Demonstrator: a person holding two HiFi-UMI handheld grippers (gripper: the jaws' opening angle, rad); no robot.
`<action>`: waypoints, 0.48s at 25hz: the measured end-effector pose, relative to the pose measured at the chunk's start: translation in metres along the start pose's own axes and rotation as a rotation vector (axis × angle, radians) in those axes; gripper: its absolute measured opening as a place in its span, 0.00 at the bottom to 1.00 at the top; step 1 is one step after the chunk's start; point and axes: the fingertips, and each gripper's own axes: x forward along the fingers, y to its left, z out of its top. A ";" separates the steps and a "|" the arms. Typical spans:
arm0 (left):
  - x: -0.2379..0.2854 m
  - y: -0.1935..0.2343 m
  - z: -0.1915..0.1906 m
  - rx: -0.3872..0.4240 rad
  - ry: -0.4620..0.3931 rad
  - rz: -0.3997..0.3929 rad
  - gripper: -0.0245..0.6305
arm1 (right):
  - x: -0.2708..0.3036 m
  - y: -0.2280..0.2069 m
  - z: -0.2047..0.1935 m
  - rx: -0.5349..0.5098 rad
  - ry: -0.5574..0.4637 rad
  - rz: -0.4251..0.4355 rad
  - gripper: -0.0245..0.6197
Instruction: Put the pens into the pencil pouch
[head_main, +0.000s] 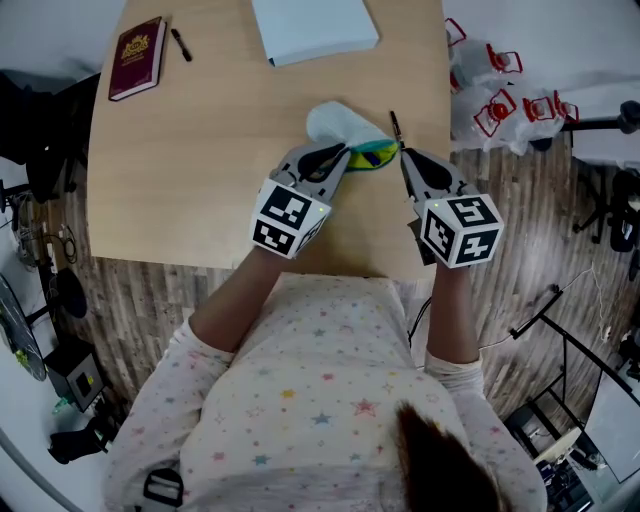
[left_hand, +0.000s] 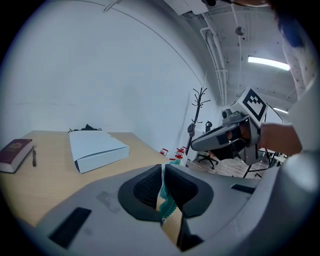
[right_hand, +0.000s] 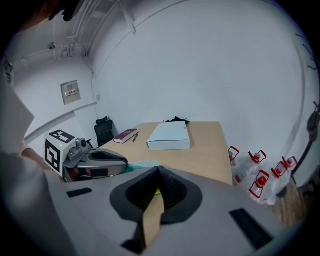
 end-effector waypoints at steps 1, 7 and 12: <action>0.000 0.000 0.000 0.001 0.000 0.001 0.08 | -0.001 -0.001 0.001 -0.001 -0.009 0.000 0.04; 0.001 0.001 0.003 0.005 0.001 0.010 0.08 | -0.005 -0.017 -0.004 -0.004 -0.032 -0.032 0.04; 0.003 0.003 0.006 -0.001 0.000 0.017 0.08 | -0.003 -0.030 -0.011 -0.009 -0.033 -0.065 0.04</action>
